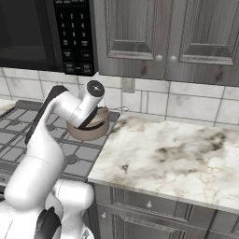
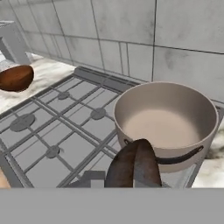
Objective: Open the cabinet and move the ladle to the pot. Then close the cabinet.
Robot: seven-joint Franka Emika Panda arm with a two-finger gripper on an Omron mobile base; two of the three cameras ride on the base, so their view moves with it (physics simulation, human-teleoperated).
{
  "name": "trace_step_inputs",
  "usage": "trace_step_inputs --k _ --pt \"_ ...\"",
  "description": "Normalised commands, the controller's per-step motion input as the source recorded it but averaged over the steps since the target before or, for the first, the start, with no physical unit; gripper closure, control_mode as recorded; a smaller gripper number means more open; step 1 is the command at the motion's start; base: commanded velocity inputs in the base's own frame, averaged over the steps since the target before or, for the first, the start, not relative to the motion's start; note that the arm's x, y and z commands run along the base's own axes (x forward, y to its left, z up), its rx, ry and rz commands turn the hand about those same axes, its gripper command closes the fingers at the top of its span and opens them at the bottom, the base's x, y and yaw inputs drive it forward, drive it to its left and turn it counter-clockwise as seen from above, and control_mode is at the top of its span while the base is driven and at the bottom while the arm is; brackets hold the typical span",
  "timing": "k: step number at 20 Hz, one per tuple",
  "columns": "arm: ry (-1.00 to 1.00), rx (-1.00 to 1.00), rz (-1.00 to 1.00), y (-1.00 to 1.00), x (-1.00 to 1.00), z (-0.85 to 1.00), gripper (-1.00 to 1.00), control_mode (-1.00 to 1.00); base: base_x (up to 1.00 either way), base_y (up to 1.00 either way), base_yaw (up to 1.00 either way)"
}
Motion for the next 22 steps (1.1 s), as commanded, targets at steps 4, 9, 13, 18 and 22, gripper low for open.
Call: trace_step_inputs --k 4,9,13,18,22 --pt "0.0 0.0 0.03 0.05 0.78 -0.21 1.0 -1.0 0.0 0.0 0.0" --pt "0.0 0.0 0.01 0.12 0.72 -0.19 1.0 -1.0 0.0 0.0 0.0" --pt "0.0 0.0 0.0 0.22 0.67 -0.21 1.0 -1.0 0.0 0.0 0.0" --pt "0.0 0.0 0.0 0.25 0.63 -0.26 1.0 -1.0 0.0 0.0 0.0" --pt "-0.01 0.0 0.0 0.16 0.42 -0.35 1.0 -1.0 0.0 0.0 0.0"
